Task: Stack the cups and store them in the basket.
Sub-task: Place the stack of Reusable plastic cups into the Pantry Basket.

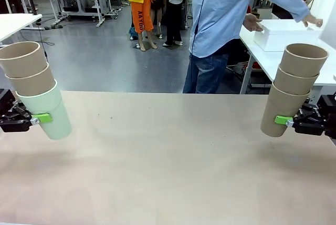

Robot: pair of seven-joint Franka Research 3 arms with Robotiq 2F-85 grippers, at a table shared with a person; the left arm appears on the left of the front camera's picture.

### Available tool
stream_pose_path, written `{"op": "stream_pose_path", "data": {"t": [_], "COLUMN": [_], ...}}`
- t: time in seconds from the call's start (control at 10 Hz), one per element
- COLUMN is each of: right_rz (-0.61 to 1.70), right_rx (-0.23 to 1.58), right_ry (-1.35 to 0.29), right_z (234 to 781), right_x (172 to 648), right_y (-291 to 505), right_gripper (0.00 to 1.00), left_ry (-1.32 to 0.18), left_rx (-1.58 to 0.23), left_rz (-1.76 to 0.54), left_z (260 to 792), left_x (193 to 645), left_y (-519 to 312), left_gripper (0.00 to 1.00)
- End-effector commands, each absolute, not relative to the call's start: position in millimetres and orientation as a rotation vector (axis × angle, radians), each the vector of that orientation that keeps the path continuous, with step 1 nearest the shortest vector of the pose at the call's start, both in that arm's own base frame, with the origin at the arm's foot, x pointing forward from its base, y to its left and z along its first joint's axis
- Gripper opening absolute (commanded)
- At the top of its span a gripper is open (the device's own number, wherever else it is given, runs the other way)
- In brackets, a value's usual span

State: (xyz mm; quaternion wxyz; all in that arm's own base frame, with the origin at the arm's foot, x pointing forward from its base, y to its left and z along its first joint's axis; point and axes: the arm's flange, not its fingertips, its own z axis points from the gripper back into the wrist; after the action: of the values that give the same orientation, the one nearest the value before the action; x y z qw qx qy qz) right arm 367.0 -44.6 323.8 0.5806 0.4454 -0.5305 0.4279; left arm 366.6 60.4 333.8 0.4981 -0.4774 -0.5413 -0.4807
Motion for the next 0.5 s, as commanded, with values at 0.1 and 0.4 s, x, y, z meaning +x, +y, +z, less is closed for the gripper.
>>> {"op": "stream_pose_path", "data": {"t": [0.1, 0.4], "right_rz": [1.010, 1.010], "right_rx": [1.034, 1.034], "right_ry": [-1.242, -1.242], "right_z": [327.5, 327.5], "right_x": [366.1, 366.1], "right_y": [-46.4, -46.4], "right_gripper": [0.85, 0.85], "left_ry": [-1.323, -1.323], "left_rx": [-1.157, -1.157], "left_rz": [-1.172, -1.172], "left_z": [336.5, 336.5], "left_x": [365.0, 365.0], "left_y": [60.0, 60.0], "left_gripper": [0.88, 0.88]}}
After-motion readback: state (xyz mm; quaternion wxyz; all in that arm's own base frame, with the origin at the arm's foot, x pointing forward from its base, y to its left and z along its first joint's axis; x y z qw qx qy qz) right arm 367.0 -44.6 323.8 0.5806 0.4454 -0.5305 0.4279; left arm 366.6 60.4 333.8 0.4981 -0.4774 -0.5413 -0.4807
